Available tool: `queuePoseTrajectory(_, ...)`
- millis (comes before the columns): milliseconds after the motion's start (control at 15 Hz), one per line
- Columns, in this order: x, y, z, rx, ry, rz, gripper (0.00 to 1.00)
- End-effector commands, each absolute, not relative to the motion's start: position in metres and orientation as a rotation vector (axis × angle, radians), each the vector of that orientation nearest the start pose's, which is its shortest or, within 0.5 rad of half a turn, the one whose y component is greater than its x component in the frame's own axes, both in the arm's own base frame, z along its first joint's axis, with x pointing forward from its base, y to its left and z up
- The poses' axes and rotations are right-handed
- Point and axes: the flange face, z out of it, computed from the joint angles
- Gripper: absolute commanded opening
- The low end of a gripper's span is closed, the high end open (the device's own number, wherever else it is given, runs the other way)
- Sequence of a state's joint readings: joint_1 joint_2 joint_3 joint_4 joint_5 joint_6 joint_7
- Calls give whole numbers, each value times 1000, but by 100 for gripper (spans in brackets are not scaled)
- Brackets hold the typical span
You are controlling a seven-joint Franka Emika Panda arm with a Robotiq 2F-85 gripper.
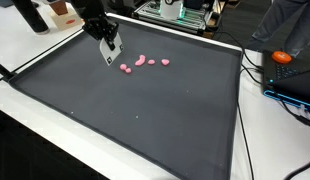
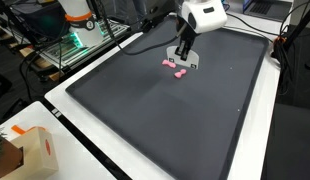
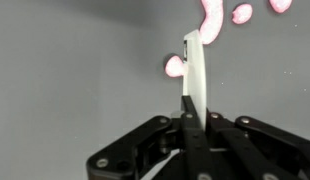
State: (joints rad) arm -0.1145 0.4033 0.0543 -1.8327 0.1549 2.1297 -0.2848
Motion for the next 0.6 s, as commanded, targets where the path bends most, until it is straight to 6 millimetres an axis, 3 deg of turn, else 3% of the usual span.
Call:
queuePoseTrajectory(0, 627, -52, 296, -2932, -143, 127, 1)
queuePoseTrajectory(533, 625, -59, 280, -2931, -125, 164, 1)
